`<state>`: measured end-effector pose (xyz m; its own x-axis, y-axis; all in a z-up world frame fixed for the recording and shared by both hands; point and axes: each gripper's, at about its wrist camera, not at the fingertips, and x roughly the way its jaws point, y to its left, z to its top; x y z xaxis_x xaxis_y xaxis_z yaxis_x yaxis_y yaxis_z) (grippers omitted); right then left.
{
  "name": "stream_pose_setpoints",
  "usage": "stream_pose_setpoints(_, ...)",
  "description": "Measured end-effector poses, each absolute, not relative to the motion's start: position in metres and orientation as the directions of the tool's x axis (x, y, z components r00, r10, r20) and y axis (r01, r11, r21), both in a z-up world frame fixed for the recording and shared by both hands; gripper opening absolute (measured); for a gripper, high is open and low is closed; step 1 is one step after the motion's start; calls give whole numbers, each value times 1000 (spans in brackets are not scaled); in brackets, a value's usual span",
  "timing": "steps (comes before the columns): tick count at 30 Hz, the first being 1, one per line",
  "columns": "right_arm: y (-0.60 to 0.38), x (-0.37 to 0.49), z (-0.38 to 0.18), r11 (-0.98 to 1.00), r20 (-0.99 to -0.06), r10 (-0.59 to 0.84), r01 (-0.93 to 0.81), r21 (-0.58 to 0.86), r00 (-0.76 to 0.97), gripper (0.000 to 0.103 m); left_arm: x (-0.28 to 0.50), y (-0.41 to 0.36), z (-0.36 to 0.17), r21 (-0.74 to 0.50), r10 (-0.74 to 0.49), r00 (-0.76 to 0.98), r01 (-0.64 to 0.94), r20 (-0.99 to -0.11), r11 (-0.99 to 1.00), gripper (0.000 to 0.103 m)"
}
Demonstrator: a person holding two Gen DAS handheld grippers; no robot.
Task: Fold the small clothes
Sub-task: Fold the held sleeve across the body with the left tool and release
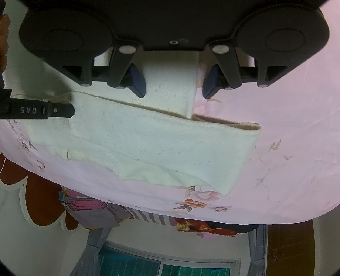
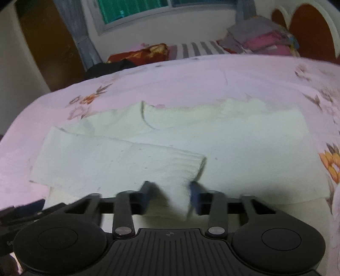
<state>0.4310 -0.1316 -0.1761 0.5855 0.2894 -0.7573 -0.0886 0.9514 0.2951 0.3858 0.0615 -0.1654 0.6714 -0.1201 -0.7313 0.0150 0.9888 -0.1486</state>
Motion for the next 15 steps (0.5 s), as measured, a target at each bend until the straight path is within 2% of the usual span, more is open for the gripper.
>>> stream_pose_setpoints(3, -130, 432, -175, 940, -748, 323, -102, 327, 579, 10, 386, 60, -165, -142, -113, 674, 13, -730, 990, 59)
stream_pose_setpoints(10, -166, 431, -128, 936, -662, 315, -110, 333, 680, 9, 395, 60, -165, -125, -79, 685, -17, -724, 992, 60)
stream_pose_setpoints(15, -204, 438, -118, 960, -679, 248, -78, 271, 691, 9, 403, 61, -165, -103, -43, 704, -43, -709, 994, 56)
